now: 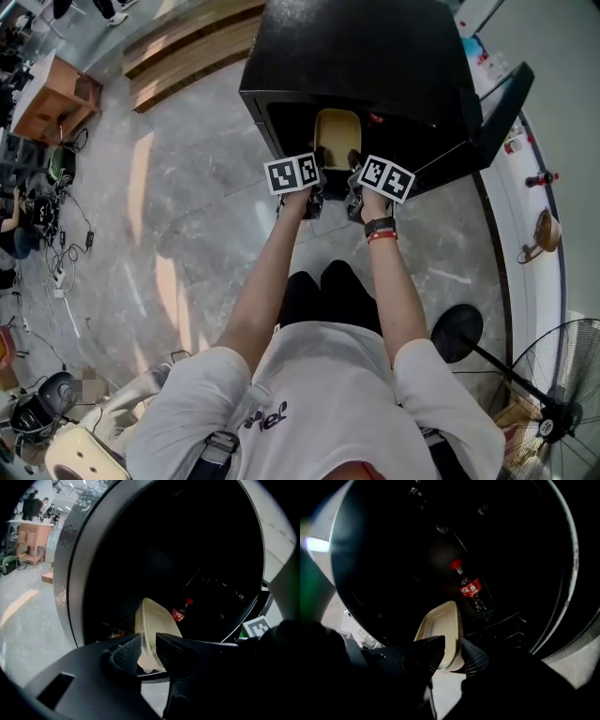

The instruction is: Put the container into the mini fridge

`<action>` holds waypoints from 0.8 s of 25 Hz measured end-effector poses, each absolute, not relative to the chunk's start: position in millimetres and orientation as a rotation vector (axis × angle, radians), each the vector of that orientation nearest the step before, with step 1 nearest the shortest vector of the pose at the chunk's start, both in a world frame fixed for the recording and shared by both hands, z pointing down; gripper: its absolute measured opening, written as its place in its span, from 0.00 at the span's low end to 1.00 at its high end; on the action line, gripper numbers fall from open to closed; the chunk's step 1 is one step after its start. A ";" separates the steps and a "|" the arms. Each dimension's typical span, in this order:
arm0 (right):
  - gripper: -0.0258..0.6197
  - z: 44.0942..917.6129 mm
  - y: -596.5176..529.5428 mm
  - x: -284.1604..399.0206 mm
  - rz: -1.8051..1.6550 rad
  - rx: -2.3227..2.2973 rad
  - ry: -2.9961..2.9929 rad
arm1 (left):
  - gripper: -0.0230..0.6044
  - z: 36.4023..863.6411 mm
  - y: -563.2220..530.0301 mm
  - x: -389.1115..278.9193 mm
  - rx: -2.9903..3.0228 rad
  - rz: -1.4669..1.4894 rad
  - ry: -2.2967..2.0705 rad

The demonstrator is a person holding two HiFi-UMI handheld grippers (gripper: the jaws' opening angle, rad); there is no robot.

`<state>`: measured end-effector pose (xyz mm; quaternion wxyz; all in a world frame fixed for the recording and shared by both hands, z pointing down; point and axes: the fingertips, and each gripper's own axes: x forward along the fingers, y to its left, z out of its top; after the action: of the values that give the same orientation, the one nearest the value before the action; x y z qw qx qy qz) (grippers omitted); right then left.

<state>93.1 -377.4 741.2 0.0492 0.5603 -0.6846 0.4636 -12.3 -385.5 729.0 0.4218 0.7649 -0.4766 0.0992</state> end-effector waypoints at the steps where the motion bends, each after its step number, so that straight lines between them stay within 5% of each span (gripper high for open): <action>1: 0.21 741.5 -379.0 93.8 1.412 1.707 -2.086 | 0.19 729.3 -387.2 -11.5 1.919 0.250 -1.193; 20: 0.21 755.2 -420.0 101.2 1.389 1.720 -2.126 | 0.20 741.9 -426.3 -3.8 1.950 0.245 -1.223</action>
<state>101.2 -420.0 755.2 0.0373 0.5603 -0.6927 0.4526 -3.8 -426.3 741.9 0.4016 0.7715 -0.4839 0.0967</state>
